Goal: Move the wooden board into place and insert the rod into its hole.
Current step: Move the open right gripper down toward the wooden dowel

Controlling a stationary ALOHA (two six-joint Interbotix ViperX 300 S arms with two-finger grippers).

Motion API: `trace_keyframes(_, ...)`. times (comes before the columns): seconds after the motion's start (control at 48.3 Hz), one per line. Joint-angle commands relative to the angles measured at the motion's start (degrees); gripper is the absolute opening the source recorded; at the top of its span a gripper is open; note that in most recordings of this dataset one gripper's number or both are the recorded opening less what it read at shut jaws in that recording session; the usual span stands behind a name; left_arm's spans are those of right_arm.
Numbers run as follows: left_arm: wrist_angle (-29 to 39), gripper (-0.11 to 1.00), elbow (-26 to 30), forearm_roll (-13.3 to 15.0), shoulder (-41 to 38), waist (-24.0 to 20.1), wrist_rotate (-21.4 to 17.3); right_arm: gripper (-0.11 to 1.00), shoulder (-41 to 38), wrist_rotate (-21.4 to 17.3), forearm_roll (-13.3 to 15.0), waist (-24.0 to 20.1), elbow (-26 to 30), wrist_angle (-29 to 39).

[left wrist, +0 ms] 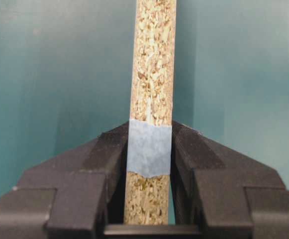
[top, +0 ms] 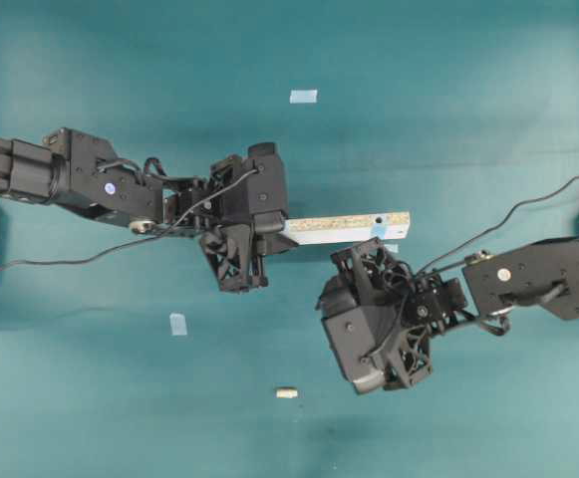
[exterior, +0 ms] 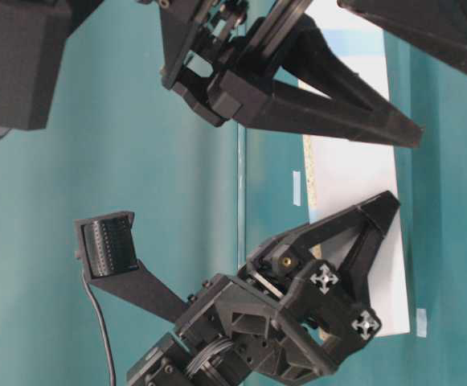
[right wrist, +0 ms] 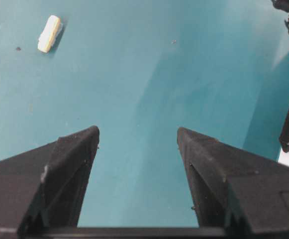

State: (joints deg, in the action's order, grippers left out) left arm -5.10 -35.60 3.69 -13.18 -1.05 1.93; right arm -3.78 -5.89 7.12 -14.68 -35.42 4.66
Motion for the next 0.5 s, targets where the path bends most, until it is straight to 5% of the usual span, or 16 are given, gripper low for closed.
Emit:
trace_keyframes(0.0, -0.09, 0.21, 0.70, 0.09, 1.49, 0.18, 0.44, 0.74, 0.70, 0.09, 0.09, -0.09, 0.97, -0.18)
trace_keyframes(0.476, 1.32, 0.22, 0.88, 0.09, 1.41, 0.44, 0.53, 0.74, 0.79, 0.09, 0.09, -0.09, 0.97, -0.26)
